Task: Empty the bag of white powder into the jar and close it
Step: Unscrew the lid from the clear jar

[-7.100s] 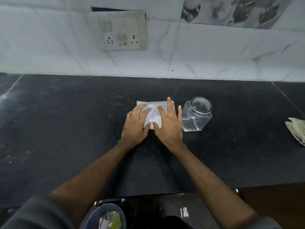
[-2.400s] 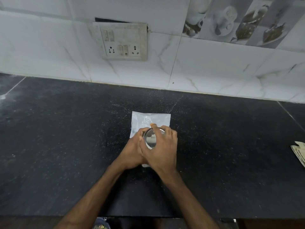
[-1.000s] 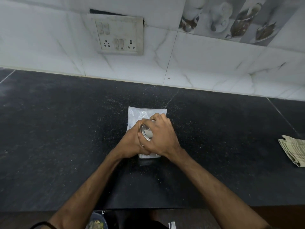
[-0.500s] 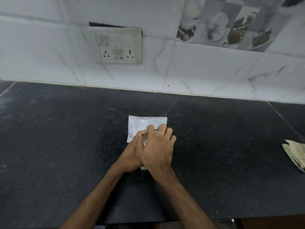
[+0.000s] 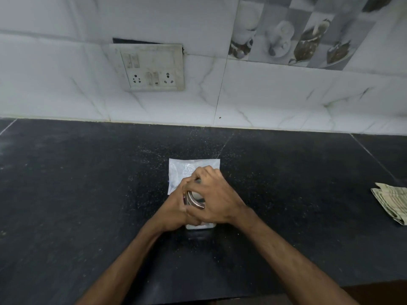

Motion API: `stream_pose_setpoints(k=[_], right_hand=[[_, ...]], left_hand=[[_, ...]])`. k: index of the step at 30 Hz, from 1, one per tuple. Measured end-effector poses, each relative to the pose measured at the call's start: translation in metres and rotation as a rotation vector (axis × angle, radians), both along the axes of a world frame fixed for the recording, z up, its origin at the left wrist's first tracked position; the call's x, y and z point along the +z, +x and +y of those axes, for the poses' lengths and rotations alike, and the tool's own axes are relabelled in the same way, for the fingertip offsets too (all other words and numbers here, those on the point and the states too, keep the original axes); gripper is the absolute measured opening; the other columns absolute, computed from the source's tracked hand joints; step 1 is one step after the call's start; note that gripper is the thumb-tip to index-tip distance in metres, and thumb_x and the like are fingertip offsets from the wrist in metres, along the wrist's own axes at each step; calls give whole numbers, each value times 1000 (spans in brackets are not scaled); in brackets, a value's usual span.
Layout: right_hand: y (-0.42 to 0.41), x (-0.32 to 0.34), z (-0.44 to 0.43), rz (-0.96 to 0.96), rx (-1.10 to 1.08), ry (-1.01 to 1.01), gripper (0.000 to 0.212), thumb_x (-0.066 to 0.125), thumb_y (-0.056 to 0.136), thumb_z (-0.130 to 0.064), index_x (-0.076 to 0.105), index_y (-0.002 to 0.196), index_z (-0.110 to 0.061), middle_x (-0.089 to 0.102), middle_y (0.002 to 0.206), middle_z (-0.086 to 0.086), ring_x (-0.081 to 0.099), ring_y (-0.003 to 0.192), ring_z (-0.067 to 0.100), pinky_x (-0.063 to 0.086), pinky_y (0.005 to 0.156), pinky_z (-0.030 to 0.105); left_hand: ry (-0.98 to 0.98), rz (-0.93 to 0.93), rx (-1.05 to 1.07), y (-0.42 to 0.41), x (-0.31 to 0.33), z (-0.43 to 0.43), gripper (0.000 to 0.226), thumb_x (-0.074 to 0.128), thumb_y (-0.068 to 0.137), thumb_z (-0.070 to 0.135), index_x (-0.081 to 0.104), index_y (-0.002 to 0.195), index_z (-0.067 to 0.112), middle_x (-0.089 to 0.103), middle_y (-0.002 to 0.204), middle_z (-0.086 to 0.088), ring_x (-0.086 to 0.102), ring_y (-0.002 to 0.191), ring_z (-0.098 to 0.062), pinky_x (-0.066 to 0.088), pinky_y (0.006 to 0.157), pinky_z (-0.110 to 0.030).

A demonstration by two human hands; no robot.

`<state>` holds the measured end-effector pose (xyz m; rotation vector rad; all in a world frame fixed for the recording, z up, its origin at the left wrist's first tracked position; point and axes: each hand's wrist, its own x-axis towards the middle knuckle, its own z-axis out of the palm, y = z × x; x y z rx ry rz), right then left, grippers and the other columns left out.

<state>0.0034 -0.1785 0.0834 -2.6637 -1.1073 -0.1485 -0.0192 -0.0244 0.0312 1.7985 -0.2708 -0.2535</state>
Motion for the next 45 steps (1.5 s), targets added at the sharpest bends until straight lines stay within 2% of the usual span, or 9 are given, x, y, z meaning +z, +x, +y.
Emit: stream_pose_setpoints(k=[4,8,13,21,27,32,36,41,45], right_hand=[[-13,25,0,0,-304,-125,87,30,80,-84,46,145,-27,50,145,10,46,131,28,38,106,50],[-26,37,18,113,-578,-249,91,21,85,-81,50,140,-15,56,136,14,54,121,30,48,94,43],[-16,31,11,171,-356,-232,63,41,95,-65,46,144,-25,51,135,9,50,122,28,43,100,44],[-31,-4,13,171,-435,263,60,49,83,-61,56,135,-32,49,129,-4,42,117,12,42,104,41],[-21,3,0,110,-459,217,80,56,75,-77,47,142,-34,47,129,-7,42,118,9,34,105,34],[-26,6,4,222,-307,207,61,61,79,-49,57,137,-30,49,140,-5,39,130,12,40,111,42],[-31,16,-3,156,-426,175,84,56,76,-75,45,147,-33,42,149,-6,36,135,13,32,113,35],[-29,20,-8,283,-299,147,64,73,80,-45,54,140,-31,46,149,-7,39,138,12,31,118,43],[-30,17,-1,229,-422,208,83,69,75,-66,43,147,-35,43,149,-6,37,136,12,30,117,36]], left_hand=[[-26,33,2,-2,1,-1,94,86,55,-8,41,132,22,55,127,5,66,104,-6,53,81,-17],[-24,48,21,-2,2,-2,96,86,56,-7,38,133,23,60,124,5,63,110,-1,51,82,-11],[-23,43,16,-2,3,-2,95,87,58,-5,37,133,28,60,124,9,65,110,-4,52,83,-13],[-28,16,29,-2,0,-1,94,86,57,-4,40,134,25,59,127,11,61,117,-7,52,90,-20],[-55,33,19,-5,3,-2,93,82,58,-12,40,135,18,56,122,25,56,116,7,47,87,-8],[-108,16,17,-3,1,-1,92,85,59,-14,40,135,14,59,130,4,59,121,-9,49,92,-17],[-90,14,3,-2,0,0,92,83,59,-13,40,134,19,58,126,11,59,117,0,48,88,-13],[-97,24,7,-1,-3,1,93,80,56,-16,41,132,19,58,125,7,61,114,-2,48,88,-13],[-93,25,8,-2,-3,1,95,85,57,-11,40,134,22,59,127,9,59,119,-4,49,90,-14]])
